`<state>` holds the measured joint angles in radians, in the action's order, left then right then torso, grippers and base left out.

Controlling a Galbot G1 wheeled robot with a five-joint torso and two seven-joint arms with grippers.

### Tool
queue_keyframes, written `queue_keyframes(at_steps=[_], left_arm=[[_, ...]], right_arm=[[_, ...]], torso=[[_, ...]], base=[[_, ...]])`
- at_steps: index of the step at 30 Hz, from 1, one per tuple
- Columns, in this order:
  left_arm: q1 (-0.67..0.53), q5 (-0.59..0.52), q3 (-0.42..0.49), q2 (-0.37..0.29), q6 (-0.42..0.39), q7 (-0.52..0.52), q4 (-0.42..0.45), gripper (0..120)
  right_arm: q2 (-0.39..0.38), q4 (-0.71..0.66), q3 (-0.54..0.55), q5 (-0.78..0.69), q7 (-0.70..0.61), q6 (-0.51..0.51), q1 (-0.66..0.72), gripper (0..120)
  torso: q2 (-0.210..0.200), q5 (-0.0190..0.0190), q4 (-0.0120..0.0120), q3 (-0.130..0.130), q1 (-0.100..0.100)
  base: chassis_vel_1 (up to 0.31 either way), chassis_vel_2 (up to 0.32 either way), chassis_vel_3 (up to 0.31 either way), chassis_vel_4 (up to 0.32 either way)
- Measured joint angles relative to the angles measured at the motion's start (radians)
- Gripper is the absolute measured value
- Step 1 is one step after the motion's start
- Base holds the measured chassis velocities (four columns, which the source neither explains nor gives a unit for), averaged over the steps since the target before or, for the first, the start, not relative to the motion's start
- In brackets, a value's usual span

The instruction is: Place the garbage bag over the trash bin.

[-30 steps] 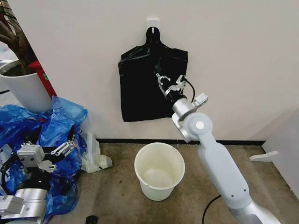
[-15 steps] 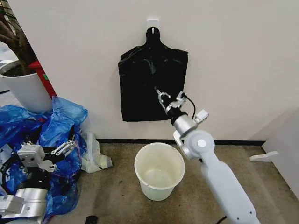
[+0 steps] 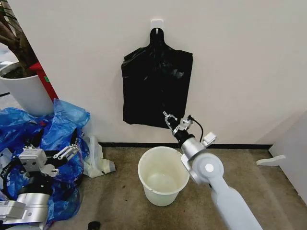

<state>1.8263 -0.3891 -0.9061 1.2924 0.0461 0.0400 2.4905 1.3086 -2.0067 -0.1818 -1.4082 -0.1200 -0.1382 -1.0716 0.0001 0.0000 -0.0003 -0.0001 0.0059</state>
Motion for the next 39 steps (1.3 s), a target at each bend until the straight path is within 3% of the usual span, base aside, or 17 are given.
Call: queue_keyframes(at_steps=[22,39], left_arm=[[-0.005,-0.001,0.003,-0.005,0.007,-0.014,-0.002,100],[0.002,-0.002,-0.002,-0.003,0.018,-0.018,0.003,100]], right_arm=[[0.016,-0.020,-0.022,0.197,0.126,0.001,-0.245,0],[0.047,-0.008,0.002,0.258,0.152,0.031,-0.298,0]], torso=[[0.000,0.0000,-0.0001,0.000,0.000],[0.000,0.0000,0.0000,0.000,0.000]], base=[[0.000,0.000,0.000,0.000],[0.000,0.000,0.000,0.000]])
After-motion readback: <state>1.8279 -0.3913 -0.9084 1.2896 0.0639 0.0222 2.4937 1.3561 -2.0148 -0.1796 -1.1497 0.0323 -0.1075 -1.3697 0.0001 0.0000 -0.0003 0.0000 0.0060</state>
